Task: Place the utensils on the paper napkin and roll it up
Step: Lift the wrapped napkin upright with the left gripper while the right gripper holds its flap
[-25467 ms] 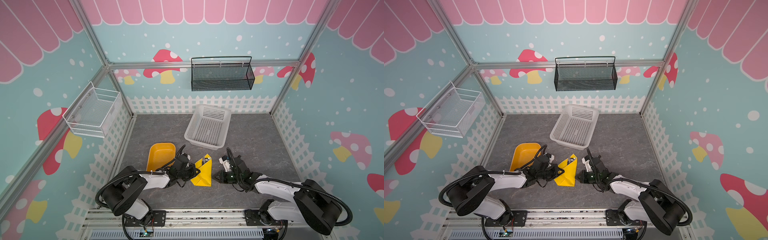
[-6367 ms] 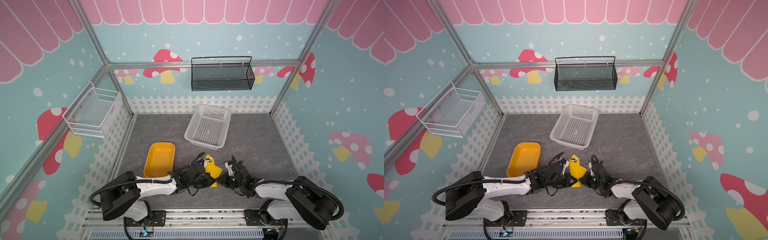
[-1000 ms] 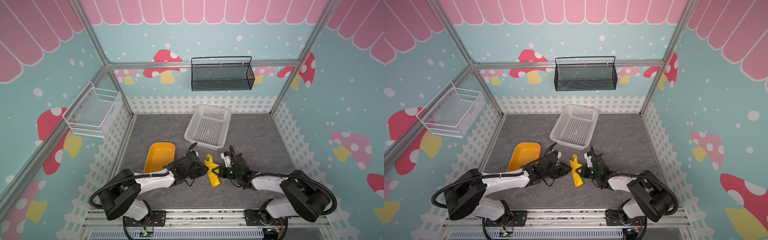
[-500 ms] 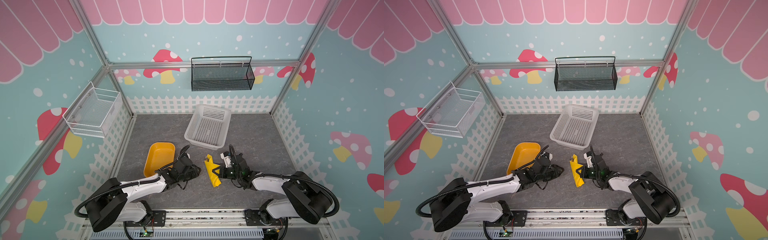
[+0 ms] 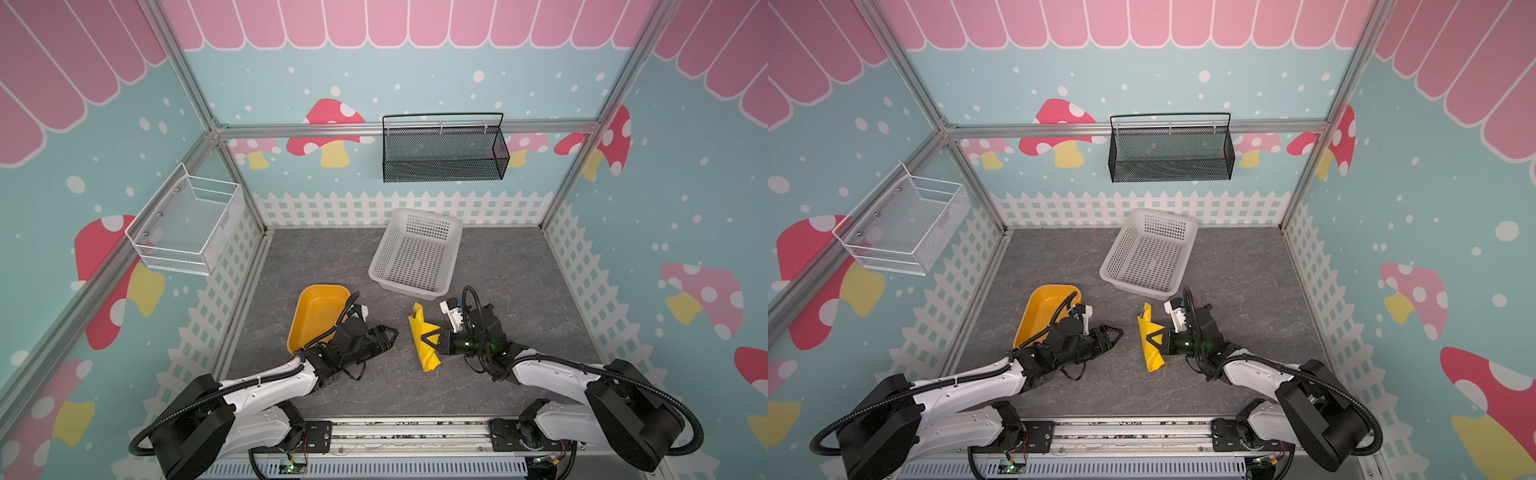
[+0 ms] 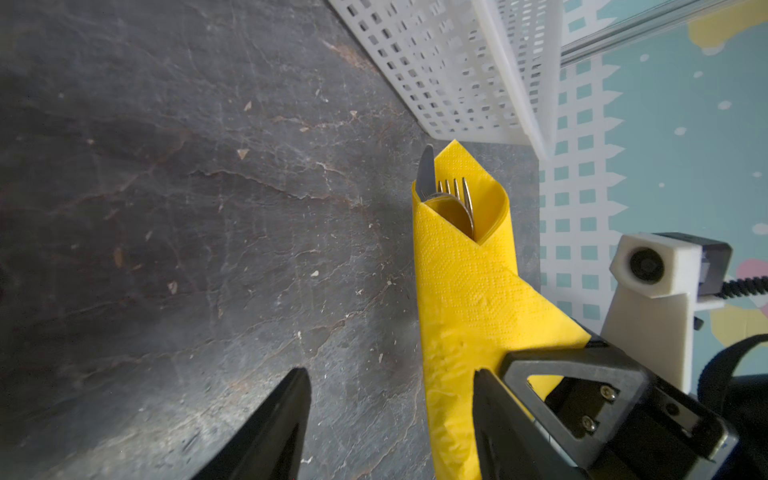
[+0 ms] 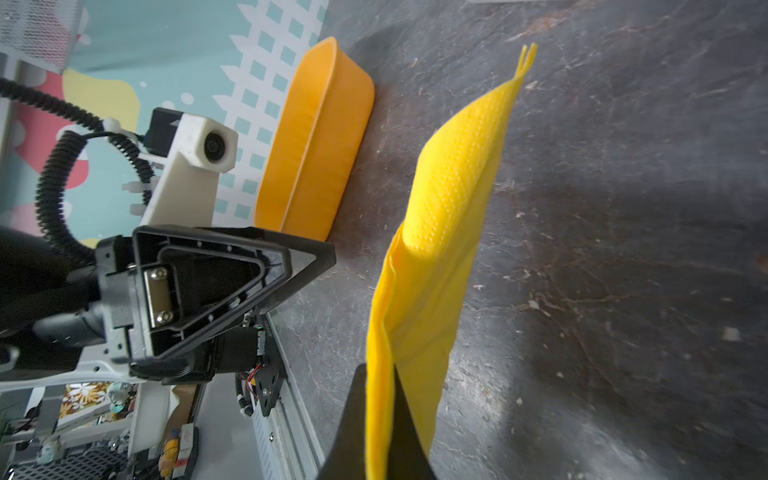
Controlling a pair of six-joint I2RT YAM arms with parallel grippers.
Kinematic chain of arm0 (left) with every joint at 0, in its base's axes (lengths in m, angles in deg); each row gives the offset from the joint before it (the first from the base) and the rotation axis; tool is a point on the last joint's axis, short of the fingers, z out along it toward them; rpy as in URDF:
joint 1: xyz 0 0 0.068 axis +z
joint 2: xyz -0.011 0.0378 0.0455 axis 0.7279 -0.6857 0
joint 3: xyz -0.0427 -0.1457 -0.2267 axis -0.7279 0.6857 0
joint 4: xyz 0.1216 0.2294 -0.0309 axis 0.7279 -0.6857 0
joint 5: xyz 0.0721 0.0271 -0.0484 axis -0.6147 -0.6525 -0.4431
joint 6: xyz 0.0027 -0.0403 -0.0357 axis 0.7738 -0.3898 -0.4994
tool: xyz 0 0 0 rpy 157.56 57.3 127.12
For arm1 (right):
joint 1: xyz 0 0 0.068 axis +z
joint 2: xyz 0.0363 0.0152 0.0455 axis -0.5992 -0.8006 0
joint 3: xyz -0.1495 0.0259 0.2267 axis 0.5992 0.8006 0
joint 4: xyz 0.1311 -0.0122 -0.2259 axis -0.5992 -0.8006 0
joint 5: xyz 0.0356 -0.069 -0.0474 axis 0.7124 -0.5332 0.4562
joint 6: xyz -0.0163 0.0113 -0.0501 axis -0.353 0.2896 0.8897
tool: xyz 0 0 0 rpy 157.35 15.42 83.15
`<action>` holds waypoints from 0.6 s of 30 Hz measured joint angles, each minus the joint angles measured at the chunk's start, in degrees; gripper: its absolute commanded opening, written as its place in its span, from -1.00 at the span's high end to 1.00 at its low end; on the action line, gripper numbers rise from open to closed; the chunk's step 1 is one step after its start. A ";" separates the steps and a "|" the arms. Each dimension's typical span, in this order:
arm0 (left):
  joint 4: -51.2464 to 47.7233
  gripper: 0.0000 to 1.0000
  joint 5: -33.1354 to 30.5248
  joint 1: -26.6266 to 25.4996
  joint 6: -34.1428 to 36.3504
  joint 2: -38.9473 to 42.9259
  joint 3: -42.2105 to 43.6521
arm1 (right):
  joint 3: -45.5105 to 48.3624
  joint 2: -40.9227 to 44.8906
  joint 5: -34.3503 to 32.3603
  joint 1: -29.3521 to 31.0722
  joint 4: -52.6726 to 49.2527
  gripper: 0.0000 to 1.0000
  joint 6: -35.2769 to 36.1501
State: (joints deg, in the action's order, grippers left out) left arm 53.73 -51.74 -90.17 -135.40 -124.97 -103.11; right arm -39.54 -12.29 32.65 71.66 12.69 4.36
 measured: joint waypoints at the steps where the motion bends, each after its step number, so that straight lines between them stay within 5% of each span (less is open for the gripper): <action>1: 0.96 -0.44 0.52 0.50 0.02 0.61 0.52 | -0.15 0.55 0.70 0.00 0.20 1.00 0.00; 18: 20.04 -0.60 13.77 5.66 -0.70 4.63 1.66 | -9.18 6.54 7.08 0.00 1.53 1.00 -1.22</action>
State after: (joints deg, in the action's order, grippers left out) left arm 73.77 -37.97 -84.51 -136.10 -120.34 -101.44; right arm -48.72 -5.76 39.73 71.66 14.22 3.14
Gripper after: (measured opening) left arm 0.794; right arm 0.054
